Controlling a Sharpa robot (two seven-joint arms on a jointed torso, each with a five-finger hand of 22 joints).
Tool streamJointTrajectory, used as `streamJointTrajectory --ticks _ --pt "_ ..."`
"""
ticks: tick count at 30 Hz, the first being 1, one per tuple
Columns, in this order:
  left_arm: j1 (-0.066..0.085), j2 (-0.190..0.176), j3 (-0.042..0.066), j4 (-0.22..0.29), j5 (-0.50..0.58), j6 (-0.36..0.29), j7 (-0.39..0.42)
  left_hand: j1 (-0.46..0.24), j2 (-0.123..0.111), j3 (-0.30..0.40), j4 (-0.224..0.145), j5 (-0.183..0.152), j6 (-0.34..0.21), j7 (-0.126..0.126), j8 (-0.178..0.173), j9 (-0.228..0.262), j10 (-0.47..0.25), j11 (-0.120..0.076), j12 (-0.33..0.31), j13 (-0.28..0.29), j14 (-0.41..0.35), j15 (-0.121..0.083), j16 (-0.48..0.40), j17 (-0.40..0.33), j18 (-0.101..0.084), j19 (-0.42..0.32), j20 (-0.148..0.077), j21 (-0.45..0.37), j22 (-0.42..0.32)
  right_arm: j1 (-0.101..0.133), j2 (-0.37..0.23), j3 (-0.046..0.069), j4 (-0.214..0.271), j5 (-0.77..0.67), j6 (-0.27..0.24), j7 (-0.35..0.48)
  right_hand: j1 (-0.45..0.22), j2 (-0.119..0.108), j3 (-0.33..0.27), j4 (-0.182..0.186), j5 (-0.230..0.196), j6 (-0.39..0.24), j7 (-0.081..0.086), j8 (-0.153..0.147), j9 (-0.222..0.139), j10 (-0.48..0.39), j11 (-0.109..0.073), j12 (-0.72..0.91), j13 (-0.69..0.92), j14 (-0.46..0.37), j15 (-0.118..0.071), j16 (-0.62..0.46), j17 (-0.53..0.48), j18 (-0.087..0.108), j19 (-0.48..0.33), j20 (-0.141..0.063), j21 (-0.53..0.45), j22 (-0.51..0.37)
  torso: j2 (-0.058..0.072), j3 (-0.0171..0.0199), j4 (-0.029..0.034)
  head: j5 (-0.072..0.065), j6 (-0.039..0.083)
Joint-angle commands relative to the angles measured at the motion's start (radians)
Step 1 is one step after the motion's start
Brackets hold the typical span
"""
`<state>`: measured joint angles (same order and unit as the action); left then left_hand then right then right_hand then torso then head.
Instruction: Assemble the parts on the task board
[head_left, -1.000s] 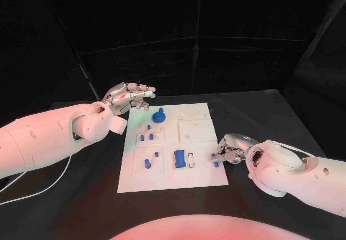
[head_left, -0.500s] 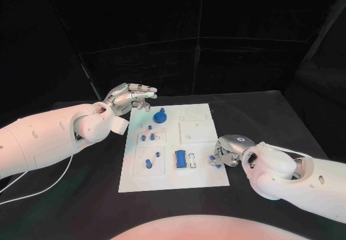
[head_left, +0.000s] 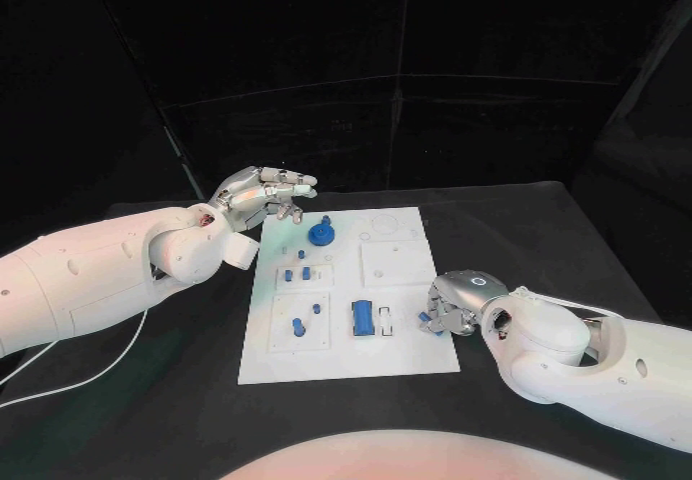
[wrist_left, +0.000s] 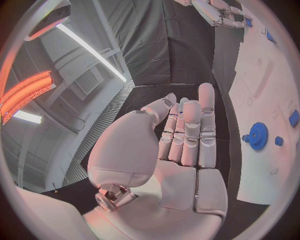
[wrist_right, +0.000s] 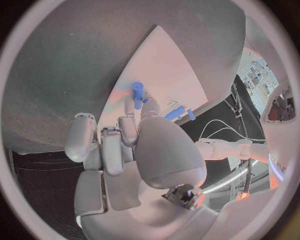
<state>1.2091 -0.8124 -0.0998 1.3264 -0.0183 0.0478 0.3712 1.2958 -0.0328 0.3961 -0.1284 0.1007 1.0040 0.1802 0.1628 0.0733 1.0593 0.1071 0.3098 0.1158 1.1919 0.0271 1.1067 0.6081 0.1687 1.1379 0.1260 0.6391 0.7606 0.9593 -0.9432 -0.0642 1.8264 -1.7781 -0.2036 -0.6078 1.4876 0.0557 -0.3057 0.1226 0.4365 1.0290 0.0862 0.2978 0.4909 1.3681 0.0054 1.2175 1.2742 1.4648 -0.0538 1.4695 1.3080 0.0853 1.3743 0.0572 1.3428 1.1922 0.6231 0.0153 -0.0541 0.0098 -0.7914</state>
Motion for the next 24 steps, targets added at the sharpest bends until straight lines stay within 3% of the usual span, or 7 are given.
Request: streamJointTrajectory --ticks 1,12,16,20,24 --pt "0.001 -0.001 0.001 0.003 0.0 0.015 0.003 0.0 0.006 0.002 0.001 0.004 -0.007 0.0 0.006 0.0 -0.006 0.0 0.004 0.001 -0.007 -0.002 -0.004 -0.002 0.015 -0.007 0.0 -0.006 -0.001 -0.014 -0.001 -0.012 -0.007 0.035 0.037 -0.031 0.059 0.035 0.022 -0.008 0.0 0.004 -0.006 -0.006 -0.154 -0.002 -0.005 -0.003 0.002 0.069 -0.011 -0.003 0.084 -0.004 0.003 -0.009 0.0 0.003 0.0 0.0005 -0.0002 0.0 -0.001" --pt "0.001 0.0 0.0 0.003 0.0 0.015 0.003 0.0 0.006 0.002 0.001 0.004 -0.007 0.0 0.006 0.0 -0.006 0.0 0.004 0.001 -0.007 -0.002 -0.004 -0.002 0.015 -0.007 0.0 -0.006 -0.001 -0.013 -0.025 -0.011 0.039 0.102 -0.134 0.0 0.094 0.046 0.076 -0.019 0.024 0.016 -0.008 -0.015 -0.159 0.01 -0.008 0.013 0.017 0.072 -0.014 0.004 0.097 -0.008 0.013 -0.014 0.011 0.02 0.0 -0.0009 0.001 -0.002 0.001" --pt "0.001 0.0 0.0 0.003 0.0 0.014 0.002 0.001 0.006 0.003 0.0 0.004 -0.007 0.001 0.006 0.0 -0.006 0.0 0.004 0.001 -0.008 -0.002 -0.003 -0.002 0.015 -0.007 0.0 -0.006 -0.001 -0.013 -0.031 -0.011 0.054 0.122 -0.202 0.007 0.083 0.033 0.104 -0.007 0.075 0.022 -0.01 -0.02 -0.161 0.014 -0.009 0.015 0.019 0.072 -0.015 0.004 0.097 -0.009 0.015 -0.015 0.014 0.025 0.0 -0.0008 0.0015 -0.001 0.0" --pt "0.002 -0.001 0.0 0.006 0.0 0.013 0.002 0.001 0.006 0.003 0.0 0.004 -0.007 0.001 0.006 0.0 -0.006 0.0 0.004 0.001 -0.008 -0.002 -0.003 -0.002 0.015 -0.007 0.0 -0.006 -0.001 -0.013 -0.028 -0.011 0.061 0.155 -0.259 0.017 0.069 0.02 0.122 0.007 0.078 0.024 -0.01 -0.025 -0.163 0.016 -0.009 0.016 0.02 0.072 -0.016 0.004 0.098 -0.01 0.017 -0.015 0.016 0.029 0.001 0.0 0.0001 0.002 -0.002" --pt "0.002 -0.002 0.0 0.007 0.0 0.013 0.002 0.001 0.006 0.003 0.0 0.004 -0.007 0.001 0.006 0.0 -0.006 0.0 0.004 0.001 -0.008 -0.002 -0.003 -0.002 0.015 -0.007 0.0 -0.006 -0.001 -0.013 -0.019 -0.011 0.059 0.203 -0.272 0.019 0.057 0.006 0.143 0.022 0.059 0.027 -0.012 -0.029 -0.164 0.019 -0.01 0.016 0.02 0.072 -0.016 0.004 0.099 -0.01 0.017 -0.015 0.017 0.03 0.001 -0.0002 -0.0002 0.0 -0.003"
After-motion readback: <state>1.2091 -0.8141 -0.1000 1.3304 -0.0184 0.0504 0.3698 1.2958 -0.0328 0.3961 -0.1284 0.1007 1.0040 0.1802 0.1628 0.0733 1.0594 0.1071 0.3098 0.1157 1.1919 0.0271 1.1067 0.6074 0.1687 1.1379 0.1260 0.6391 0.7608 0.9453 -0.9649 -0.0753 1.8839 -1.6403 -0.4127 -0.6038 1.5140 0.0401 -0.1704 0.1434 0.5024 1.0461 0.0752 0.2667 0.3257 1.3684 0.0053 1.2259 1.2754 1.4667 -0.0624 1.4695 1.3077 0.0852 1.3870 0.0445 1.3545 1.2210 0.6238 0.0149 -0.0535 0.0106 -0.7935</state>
